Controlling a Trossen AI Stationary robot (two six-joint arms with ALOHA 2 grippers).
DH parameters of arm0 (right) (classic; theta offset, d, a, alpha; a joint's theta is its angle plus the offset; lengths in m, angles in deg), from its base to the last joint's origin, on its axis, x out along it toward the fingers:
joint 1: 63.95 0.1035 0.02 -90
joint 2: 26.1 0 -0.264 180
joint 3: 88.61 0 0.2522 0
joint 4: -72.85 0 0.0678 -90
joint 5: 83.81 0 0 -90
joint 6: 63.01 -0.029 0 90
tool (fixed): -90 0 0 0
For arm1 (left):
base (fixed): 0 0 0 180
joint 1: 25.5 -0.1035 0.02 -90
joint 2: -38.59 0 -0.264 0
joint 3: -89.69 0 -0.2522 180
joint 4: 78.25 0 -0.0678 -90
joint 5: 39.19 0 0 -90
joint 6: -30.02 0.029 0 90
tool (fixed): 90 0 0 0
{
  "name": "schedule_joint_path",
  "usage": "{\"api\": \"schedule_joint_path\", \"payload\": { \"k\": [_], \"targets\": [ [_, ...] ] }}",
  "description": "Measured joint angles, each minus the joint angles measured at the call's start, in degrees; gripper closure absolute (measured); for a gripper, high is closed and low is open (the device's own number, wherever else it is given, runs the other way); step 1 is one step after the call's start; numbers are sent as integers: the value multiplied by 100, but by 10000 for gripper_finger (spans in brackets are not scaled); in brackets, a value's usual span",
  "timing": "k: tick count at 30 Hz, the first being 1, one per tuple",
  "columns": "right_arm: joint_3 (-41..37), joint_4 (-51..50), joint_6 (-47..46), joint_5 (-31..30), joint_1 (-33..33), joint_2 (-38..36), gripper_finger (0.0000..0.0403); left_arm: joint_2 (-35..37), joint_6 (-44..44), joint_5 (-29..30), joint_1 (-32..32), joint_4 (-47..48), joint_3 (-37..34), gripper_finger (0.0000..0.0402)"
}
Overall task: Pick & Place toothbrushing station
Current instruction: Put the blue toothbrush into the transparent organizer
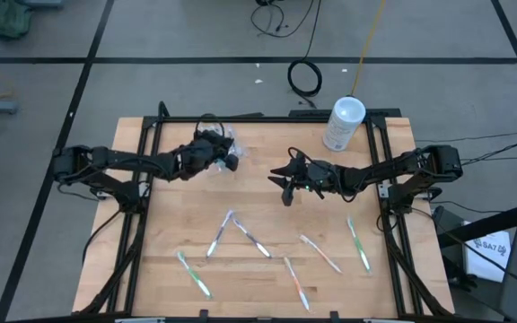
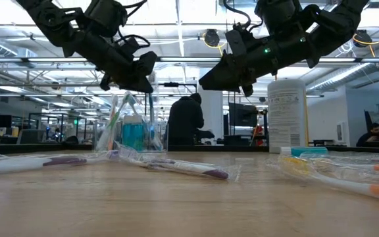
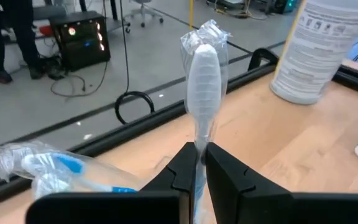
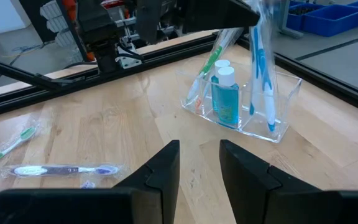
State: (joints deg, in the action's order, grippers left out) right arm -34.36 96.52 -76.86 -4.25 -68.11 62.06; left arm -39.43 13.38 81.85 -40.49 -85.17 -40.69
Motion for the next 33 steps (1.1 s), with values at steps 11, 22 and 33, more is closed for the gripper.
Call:
{"api": "schedule_joint_path", "payload": {
  "k": [11, 22, 33],
  "targets": [
    [0, -18, 0, 0, 0, 0, 298, -304, -185, -61, -150, 271, -2, 371],
    [0, -72, 105, 0, -70, 0, 298, -306, 130, -106, -144, 170, -2, 370],
    [0, -83, 105, 0, -68, 0, 298, -309, 284, -111, -144, 163, -2, 309]
  ]
}}
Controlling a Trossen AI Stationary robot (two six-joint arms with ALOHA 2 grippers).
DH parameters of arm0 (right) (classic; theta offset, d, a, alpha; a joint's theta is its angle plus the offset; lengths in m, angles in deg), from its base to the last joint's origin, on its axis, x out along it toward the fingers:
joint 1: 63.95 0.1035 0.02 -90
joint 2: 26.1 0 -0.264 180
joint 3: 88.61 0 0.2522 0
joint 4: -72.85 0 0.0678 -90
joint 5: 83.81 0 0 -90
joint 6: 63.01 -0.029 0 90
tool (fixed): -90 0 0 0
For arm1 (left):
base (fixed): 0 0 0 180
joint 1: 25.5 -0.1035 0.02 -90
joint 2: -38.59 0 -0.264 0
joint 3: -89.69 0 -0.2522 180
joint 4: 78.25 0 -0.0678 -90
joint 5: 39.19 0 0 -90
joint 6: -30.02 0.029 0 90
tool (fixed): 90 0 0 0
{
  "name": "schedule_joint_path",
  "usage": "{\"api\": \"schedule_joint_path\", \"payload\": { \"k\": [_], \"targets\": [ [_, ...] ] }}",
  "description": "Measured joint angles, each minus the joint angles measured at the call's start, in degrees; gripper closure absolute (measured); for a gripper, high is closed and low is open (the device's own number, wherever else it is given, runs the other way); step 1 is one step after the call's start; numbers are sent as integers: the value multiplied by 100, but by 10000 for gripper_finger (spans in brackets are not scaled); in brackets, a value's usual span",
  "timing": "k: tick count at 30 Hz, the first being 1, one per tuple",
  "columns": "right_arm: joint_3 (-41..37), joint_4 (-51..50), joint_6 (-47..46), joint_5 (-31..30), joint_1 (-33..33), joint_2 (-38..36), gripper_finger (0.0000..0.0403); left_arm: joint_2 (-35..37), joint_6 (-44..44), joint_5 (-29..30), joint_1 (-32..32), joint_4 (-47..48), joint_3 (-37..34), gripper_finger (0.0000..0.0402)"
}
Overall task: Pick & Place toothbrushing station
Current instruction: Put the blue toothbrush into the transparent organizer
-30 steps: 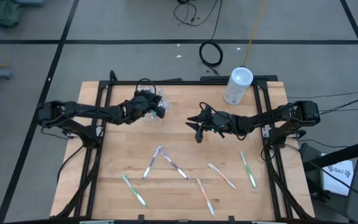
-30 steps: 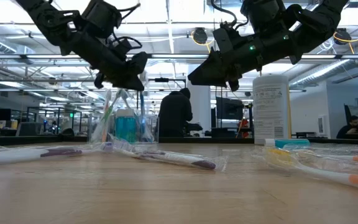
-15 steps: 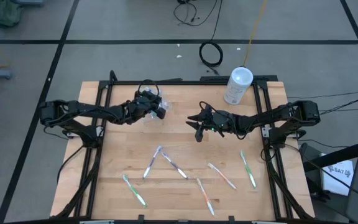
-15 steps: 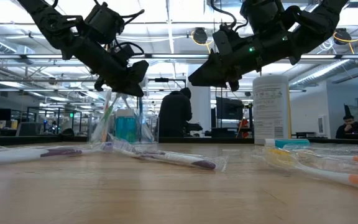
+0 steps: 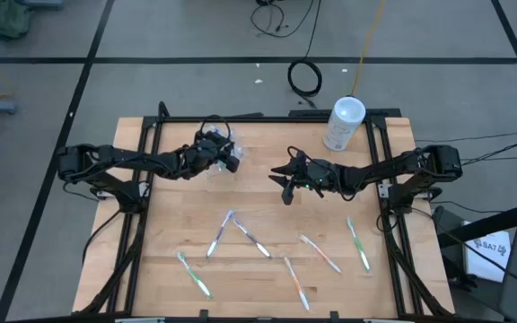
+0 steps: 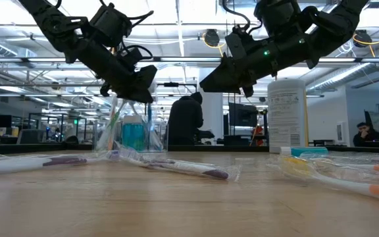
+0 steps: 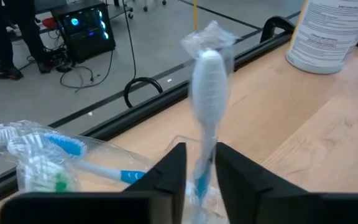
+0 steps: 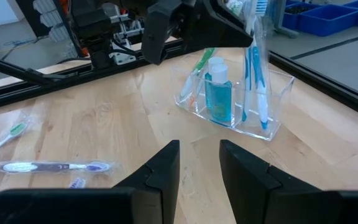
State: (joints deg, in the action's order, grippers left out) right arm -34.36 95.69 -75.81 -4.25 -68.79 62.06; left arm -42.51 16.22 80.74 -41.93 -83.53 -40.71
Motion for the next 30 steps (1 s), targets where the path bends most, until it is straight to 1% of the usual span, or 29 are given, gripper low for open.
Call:
{"api": "schedule_joint_path", "payload": {
  "k": [6, 11, 20, 25, 30],
  "targets": [
    [0, -2, 0, 0, 0, 0, 298, 0, 4, -1, 0, -2, 0, 251],
    [0, -2, 0, 0, 0, 0, 298, 0, 4, -2, 0, -12, 0, 222],
    [0, -2, 2, 0, 0, 0, 298, 90, 37, -13, 70, -690, 0, 215],
    [0, -4, 2, 0, 0, 0, 298, 245, 225, -66, 265, -965, 4, 215],
    [0, -4, 2, 0, 0, 0, 298, 378, 402, -268, 518, -1164, 4, 215]
  ]
}}
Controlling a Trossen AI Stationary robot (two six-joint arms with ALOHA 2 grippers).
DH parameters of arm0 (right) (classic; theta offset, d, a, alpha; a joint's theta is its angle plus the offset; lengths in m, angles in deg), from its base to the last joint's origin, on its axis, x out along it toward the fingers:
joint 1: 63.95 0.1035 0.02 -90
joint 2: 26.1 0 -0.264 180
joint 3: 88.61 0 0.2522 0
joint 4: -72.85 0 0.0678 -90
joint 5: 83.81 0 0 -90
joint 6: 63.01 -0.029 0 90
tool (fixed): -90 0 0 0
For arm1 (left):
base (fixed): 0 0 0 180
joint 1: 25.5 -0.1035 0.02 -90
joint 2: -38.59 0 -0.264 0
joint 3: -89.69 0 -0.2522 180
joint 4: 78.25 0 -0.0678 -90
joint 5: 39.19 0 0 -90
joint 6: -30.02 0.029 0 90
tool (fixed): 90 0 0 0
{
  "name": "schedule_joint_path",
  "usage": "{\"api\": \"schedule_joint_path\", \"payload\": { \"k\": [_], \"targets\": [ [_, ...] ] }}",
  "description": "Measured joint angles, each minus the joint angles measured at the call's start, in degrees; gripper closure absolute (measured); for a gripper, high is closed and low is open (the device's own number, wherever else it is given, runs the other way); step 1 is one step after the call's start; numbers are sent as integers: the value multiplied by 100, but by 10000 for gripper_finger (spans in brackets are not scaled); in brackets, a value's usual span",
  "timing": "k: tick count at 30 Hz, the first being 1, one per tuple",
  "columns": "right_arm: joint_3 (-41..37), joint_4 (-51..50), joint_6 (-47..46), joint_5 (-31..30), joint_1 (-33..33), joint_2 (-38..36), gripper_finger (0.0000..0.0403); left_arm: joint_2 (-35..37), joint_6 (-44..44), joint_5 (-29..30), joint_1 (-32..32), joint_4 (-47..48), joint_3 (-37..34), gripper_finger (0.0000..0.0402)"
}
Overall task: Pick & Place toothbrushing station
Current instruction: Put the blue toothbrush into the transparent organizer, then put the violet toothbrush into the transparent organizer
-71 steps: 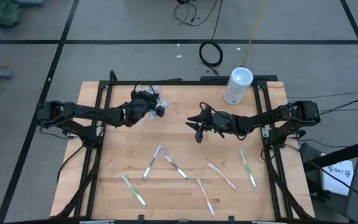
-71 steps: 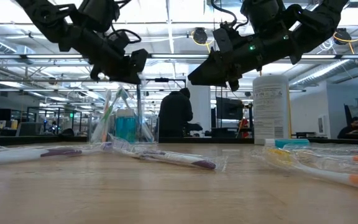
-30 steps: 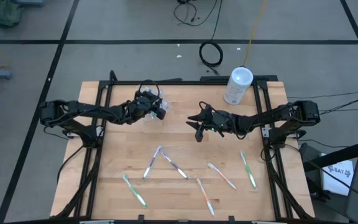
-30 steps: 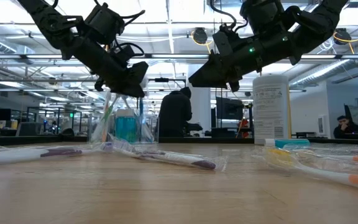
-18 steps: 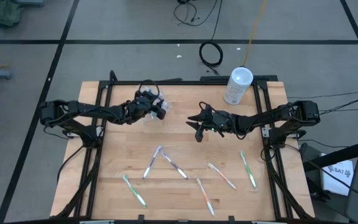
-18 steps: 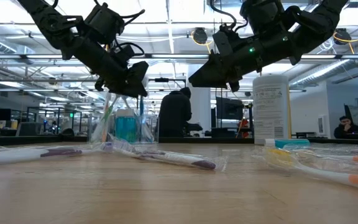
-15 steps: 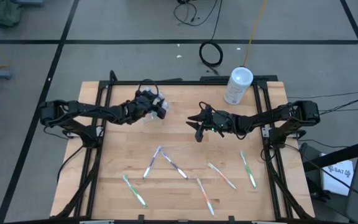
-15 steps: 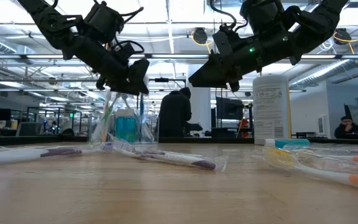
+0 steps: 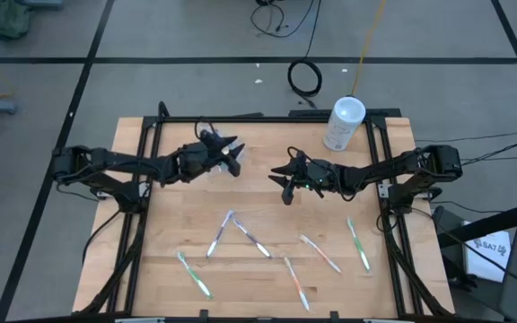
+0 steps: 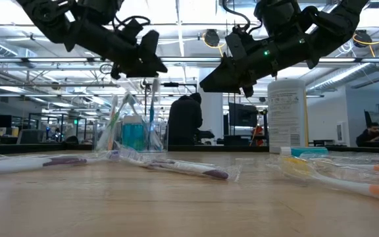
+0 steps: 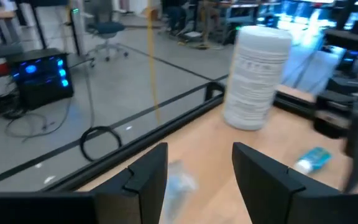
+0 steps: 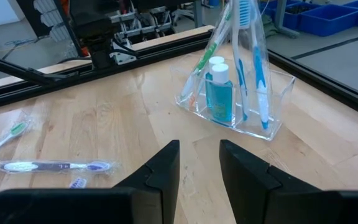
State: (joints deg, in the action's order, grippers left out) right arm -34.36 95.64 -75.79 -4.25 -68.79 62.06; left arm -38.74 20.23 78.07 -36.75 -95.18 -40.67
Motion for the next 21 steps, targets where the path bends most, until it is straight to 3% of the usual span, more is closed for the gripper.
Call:
{"api": "schedule_joint_path", "payload": {
  "k": [10, 21],
  "targets": [
    [0, 0, 0, 2, 0, 0, 298, 18, 66, -165, 637, 270, 0, 215],
    [0, 0, 0, 4, 0, 0, 298, 18, 301, 453, 1365, 230, 0, 215]
  ]
}}
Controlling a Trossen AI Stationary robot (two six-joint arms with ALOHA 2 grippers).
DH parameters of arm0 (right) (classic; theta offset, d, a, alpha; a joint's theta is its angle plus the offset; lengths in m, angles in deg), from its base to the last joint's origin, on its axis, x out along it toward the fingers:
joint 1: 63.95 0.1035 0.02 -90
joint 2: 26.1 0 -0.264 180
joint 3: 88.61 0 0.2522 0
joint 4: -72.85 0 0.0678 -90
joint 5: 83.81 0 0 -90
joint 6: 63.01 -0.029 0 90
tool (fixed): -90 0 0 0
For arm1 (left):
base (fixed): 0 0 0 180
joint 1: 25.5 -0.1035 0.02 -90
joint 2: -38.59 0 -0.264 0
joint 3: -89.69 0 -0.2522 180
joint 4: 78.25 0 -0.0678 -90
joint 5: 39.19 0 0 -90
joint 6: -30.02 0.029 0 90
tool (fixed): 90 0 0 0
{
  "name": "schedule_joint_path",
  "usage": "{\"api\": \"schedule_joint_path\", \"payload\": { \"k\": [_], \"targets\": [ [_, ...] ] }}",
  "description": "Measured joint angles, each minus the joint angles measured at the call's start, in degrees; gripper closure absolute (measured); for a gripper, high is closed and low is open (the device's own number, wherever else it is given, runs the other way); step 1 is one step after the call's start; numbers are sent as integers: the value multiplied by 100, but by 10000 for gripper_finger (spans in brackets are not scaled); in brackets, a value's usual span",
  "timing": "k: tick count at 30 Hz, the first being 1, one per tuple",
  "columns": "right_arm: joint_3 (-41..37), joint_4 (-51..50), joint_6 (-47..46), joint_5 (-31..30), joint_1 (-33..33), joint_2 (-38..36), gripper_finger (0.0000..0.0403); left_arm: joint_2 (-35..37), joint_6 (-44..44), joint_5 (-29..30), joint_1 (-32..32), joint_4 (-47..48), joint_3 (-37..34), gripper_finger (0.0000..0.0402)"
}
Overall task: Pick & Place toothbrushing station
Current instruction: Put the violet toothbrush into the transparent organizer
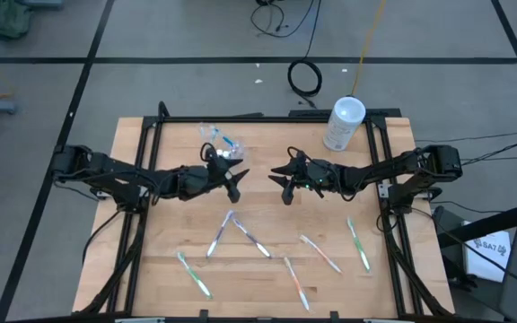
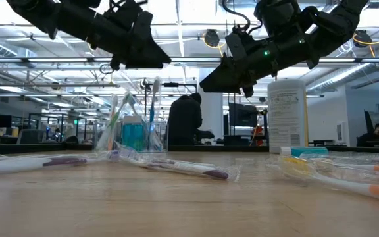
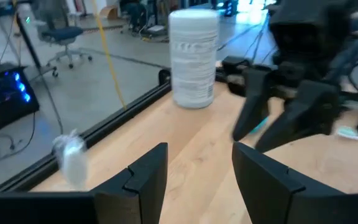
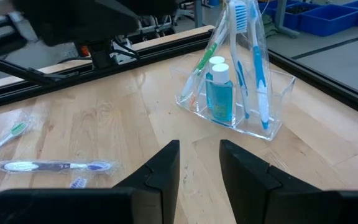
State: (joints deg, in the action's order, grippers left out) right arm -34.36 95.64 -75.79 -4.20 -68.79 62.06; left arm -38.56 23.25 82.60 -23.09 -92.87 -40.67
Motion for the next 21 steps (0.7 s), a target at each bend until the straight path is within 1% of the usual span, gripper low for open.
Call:
{"api": "schedule_joint_path", "payload": {
  "k": [4, 6, 9, 11, 14, 17, 21],
  "targets": [
    [0, 0, 0, 0, 0, 0, 298, 2, 315, 3, 171, 33, 190, 215],
    [0, 0, 0, 0, 0, 0, 298, 9, 306, 14, 236, 381, 391, 215],
    [0, 0, 0, 0, 0, 0, 298, 7, 118, 15, 348, 1181, 716, 215],
    [0, 0, 0, 0, 0, 0, 298, 7, -123, -29, 427, 1798, 929, 215],
    [0, 0, 0, 0, 0, 0, 298, 7, -634, -252, 552, 2582, 1084, 215],
    [0, 0, 0, 0, 0, 0, 298, 7, -1086, -451, 667, 3042, 1088, 215],
    [0, 0, 0, 0, 0, 0, 298, 7, -1705, -497, 800, 3668, 1091, 215]
  ]
}}
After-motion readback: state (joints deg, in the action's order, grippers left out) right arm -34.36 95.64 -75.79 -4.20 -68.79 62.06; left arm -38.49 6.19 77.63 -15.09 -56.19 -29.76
